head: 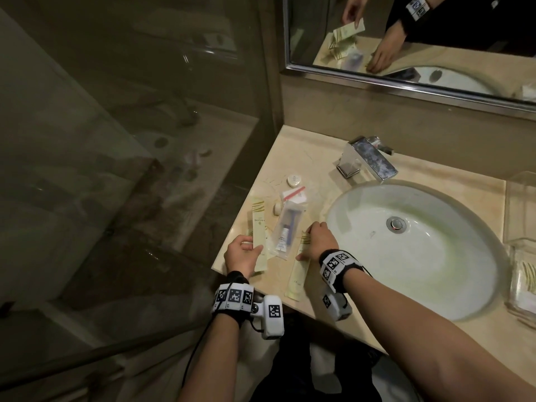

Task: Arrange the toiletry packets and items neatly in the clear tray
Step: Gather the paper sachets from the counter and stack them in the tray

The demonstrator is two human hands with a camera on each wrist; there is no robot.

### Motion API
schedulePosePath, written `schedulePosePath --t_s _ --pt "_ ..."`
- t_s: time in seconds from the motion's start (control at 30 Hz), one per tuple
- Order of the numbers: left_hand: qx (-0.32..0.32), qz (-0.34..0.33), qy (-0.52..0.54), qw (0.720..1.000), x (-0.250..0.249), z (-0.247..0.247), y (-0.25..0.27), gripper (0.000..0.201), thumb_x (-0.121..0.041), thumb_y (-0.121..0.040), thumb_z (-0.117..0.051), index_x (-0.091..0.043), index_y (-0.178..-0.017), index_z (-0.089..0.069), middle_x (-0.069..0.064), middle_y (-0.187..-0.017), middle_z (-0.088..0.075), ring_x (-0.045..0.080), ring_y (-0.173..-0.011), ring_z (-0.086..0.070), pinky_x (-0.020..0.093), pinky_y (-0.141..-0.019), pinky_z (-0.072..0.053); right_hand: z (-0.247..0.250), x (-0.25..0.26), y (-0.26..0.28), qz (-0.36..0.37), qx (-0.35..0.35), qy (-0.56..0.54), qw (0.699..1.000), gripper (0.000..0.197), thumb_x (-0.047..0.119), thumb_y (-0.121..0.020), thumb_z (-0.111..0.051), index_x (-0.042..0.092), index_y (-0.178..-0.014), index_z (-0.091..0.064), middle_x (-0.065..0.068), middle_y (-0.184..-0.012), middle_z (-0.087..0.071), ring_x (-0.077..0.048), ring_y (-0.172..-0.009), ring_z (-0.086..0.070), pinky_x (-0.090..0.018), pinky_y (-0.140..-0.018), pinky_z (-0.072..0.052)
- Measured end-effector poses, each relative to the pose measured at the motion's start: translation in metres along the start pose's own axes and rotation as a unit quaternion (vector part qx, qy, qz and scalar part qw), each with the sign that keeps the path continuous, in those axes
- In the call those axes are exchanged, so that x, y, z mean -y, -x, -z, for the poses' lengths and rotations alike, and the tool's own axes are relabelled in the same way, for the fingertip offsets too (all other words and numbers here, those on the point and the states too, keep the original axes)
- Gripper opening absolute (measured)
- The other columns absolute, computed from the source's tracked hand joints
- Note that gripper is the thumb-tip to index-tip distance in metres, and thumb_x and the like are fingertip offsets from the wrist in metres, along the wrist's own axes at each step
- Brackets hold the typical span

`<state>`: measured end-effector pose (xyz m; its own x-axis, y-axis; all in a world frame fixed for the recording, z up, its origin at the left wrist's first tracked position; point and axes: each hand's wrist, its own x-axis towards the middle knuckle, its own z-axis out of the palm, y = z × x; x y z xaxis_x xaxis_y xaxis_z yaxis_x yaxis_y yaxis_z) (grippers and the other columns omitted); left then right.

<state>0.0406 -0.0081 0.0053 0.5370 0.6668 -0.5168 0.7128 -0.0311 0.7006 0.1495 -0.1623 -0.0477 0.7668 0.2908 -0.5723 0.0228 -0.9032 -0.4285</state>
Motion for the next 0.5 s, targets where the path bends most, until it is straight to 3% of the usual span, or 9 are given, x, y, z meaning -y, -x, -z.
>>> schedulePosePath --t_s 0.17,0.27,0.37,0.5 --pt "0.047 0.029 0.009 0.998 0.002 -0.007 0.003 0.022 -0.009 -0.082 -0.070 -0.017 -0.099 -0.058 0.013 -0.109 -0.069 0.027 -0.099 -0.066 0.044 -0.090 -0.055 0.002 -0.010 -0.002 0.012 -0.053 -0.020 0.998 0.009 0.009 -0.082 -0.068 0.015 -0.087 -0.063 -0.012 -0.110 -0.060 -0.028 -0.097 -0.061 -0.039 -0.087 -0.053" --pt "0.075 0.044 0.017 0.996 -0.001 -0.013 0.005 0.022 -0.006 -0.084 -0.065 -0.015 -0.102 -0.055 0.012 -0.107 -0.071 0.026 -0.096 -0.068 0.043 -0.089 -0.055 0.001 -0.021 -0.002 0.010 -0.076 -0.046 0.996 0.029 -0.001 -0.082 -0.058 0.022 -0.065 -0.058 -0.008 -0.104 -0.054 -0.027 -0.091 -0.060 -0.039 -0.085 -0.055" --pt "0.128 0.042 0.042 0.990 -0.010 -0.021 0.010 0.021 0.000 -0.090 -0.054 -0.015 -0.103 -0.046 0.005 -0.090 -0.073 0.022 -0.082 -0.071 0.046 -0.084 -0.057 0.010 -0.033 -0.002 0.030 -0.089 -0.129 0.987 0.021 0.008 -0.085 -0.062 0.022 -0.071 -0.059 -0.005 -0.091 -0.066 -0.024 -0.089 -0.065 -0.034 -0.082 -0.055" --pt "0.185 -0.029 0.040 0.982 -0.033 -0.033 0.017 0.024 0.001 -0.093 -0.048 -0.011 -0.113 -0.043 0.007 -0.094 -0.072 0.013 -0.070 -0.071 0.036 -0.071 -0.060 0.045 -0.047 0.015 0.057 -0.096 -0.284 0.952 0.005 0.012 -0.091 -0.063 0.009 -0.090 -0.059 -0.010 -0.075 -0.068 -0.024 -0.072 -0.065 -0.035 -0.072 -0.059"
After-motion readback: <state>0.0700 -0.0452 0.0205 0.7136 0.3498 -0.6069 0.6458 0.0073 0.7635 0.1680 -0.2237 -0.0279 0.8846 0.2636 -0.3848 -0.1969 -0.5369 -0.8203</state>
